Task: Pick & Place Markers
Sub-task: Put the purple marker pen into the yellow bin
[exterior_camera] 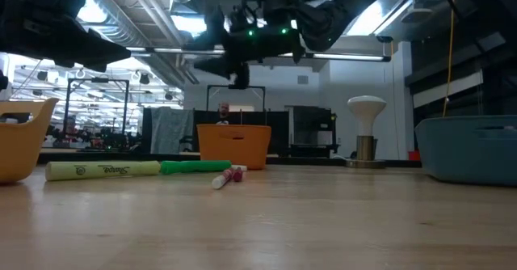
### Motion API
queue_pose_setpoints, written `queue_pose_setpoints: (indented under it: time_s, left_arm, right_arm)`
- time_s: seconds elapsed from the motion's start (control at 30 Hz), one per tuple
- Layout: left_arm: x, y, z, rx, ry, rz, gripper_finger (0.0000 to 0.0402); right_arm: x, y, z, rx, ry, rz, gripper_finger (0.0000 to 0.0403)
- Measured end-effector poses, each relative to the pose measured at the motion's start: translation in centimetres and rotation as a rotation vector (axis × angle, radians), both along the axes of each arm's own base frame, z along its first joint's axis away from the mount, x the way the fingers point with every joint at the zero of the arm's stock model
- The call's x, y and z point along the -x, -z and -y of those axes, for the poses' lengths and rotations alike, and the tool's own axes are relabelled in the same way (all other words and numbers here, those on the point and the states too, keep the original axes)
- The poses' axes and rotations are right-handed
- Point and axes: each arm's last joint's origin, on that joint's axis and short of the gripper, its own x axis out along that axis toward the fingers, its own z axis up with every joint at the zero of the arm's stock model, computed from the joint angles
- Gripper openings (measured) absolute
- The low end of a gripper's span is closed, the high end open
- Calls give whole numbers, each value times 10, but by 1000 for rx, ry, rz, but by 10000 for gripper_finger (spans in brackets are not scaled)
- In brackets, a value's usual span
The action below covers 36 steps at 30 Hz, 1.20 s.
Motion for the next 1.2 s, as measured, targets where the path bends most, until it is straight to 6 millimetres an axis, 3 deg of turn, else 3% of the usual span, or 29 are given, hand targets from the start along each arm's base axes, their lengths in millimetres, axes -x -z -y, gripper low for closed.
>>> queue_pose_setpoints:
  time_s: [0.23,0.4,0.63,0.77,0.93,1.2]
  left_arm:
    - [0,0,0,0,0,1,68]
    - [0,0,0,0,0,0,64]
    - [0,0,0,0,0,0,66]
    - [0,0,0,0,0,0,68]
    - [0,0,0,0,0,0,65]
    - [0,0,0,0,0,0,66]
  right_arm:
    - [-7,-2,-48,226,-327,3,230]
    - [-9,8,-89,312,-412,-98,230]
    - [1,39,-132,238,-165,-483,230]
    - [5,29,-153,169,48,-586,230]
    - [14,21,-164,34,285,-642,230]
    - [31,30,-174,-200,347,-774,195]
